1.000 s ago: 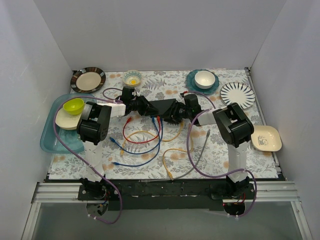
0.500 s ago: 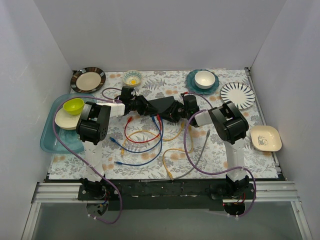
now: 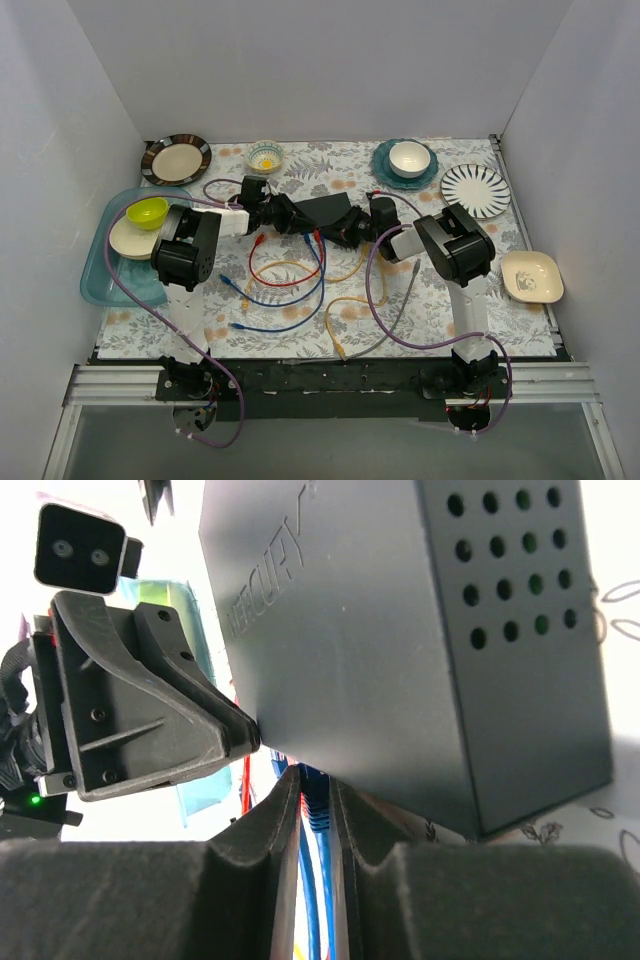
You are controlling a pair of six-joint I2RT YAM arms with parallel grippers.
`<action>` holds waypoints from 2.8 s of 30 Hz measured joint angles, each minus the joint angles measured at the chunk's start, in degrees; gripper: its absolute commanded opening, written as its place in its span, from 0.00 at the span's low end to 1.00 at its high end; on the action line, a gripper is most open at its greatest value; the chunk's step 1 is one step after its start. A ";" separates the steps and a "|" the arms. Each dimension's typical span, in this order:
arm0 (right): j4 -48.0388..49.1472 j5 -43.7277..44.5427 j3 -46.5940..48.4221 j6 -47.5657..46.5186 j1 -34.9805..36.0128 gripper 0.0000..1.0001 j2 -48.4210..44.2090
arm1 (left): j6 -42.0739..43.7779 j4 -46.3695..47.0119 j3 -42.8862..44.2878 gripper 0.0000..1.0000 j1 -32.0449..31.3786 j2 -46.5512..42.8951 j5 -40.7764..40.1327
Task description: Pull the plug from the switch port
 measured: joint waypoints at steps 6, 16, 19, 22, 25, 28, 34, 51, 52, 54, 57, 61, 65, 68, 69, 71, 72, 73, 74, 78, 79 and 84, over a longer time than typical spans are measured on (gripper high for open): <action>2.25 -0.50 -1.53 -0.46 0.00 0.01 0.00 | -1.44 1.62 -1.31 0.15 0.00 -0.17 1.09; 5.38 -3.08 -8.35 -2.99 0.02 0.01 -3.13 | -2.05 1.90 -1.40 0.15 0.00 -0.13 1.05; 4.20 -3.39 -9.09 -4.90 0.02 0.01 -4.26 | -2.10 1.90 -1.40 0.15 0.00 -0.13 0.98; 3.39 -3.58 -9.46 -6.10 0.00 0.01 -4.92 | -2.19 1.99 -1.46 0.15 0.00 -0.13 0.92; 3.45 -4.04 -9.57 -6.14 -0.11 0.01 -4.94 | -1.79 2.45 -3.04 0.15 -0.37 -1.27 0.81; 3.32 -4.31 -9.51 -6.14 -0.17 0.01 -4.94 | -0.72 1.46 -6.54 0.13 -1.31 -4.85 -0.15; 1.51 -4.92 -8.48 -6.36 -0.31 0.01 -4.94 | 0.90 1.20 -11.32 0.13 -6.82 -10.62 -1.29; 0.90 -3.91 -13.57 -9.18 -0.35 0.01 -9.09 | 1.97 -7.52 -4.90 0.10 -7.48 -6.51 -5.42; 0.59 -4.15 -14.10 -9.49 -0.35 0.01 -9.55 | 2.08 -7.63 -4.46 0.10 -7.37 -6.43 -5.90; 0.00 -4.66 -15.21 -10.32 -0.33 0.01 -10.58 | 2.38 -8.04 -3.74 0.10 -6.80 -6.21 -6.86; -0.83 -5.16 -16.04 -11.39 -0.33 0.01 -11.47 | 2.60 -8.17 -3.13 0.10 -6.16 -5.66 -7.17; -0.70 -5.64 -16.72 -11.74 -0.57 0.01 -11.80 | 2.82 -7.45 -3.17 0.11 -5.79 -5.57 -6.71; -0.17 -6.40 -17.11 -11.08 -0.98 0.32 -11.80 | 2.80 -3.72 -6.27 0.11 -5.79 -6.80 -5.70; 1.22 -6.62 -17.40 -10.73 -1.03 0.40 -11.93 | 2.99 -3.15 -8.63 0.12 -5.79 -8.50 -5.49; 2.16 -6.64 -17.66 -10.45 -1.01 0.40 -11.93 | 3.08 -3.04 -8.96 0.12 -5.79 -8.72 -5.46; 4.55 -6.56 -18.78 -9.01 -1.03 0.41 -11.93 | 3.21 -2.69 -9.25 0.12 -5.79 -8.83 -5.33; 5.16 -6.47 -19.50 -7.52 -1.05 0.40 -11.87 | 3.30 -2.54 -9.25 0.12 -5.79 -8.83 -5.38; 6.34 -6.71 -20.28 -6.01 -1.11 0.40 -11.63 | 3.37 -2.45 -9.25 0.12 -5.79 -8.83 -5.40; 7.28 -6.67 -20.92 -4.57 -1.27 0.39 -11.52 | 3.41 -2.36 -9.25 0.12 -5.79 -8.83 -5.42; 9.84 -6.47 -21.73 -0.37 -1.40 0.34 -10.51 | 3.65 -2.62 -8.79 0.12 -5.77 -8.72 -5.57; 10.29 -6.34 -21.81 0.37 -1.40 0.33 -10.27 | 3.76 -2.75 -8.35 0.12 -5.77 -8.57 -5.57; 12.83 -5.25 -21.97 3.54 -1.40 0.30 -8.96 | 4.28 -2.80 -7.02 0.12 -5.75 -8.35 -5.57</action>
